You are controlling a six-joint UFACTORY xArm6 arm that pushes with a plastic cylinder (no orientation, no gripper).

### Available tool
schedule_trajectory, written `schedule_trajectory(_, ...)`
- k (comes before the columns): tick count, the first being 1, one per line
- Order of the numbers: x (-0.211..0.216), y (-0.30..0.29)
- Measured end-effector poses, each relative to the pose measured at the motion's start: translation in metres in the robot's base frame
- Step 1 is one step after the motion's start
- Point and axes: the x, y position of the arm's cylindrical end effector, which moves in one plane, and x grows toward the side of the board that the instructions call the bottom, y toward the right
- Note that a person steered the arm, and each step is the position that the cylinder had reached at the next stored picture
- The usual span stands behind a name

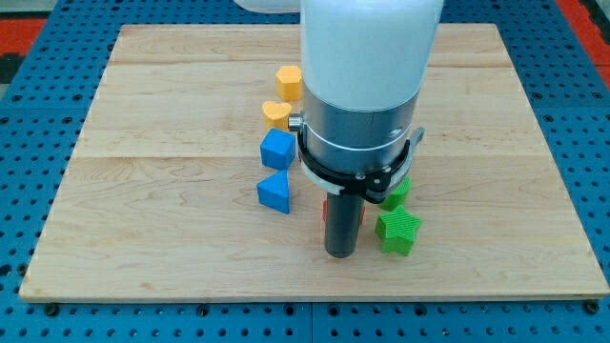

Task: Push the red star closer to the green circle

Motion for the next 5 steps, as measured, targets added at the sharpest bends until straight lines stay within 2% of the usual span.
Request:
schedule_trajectory(3, -0.002, -0.056)
schedule_trajectory(5, 0.014, -0.035)
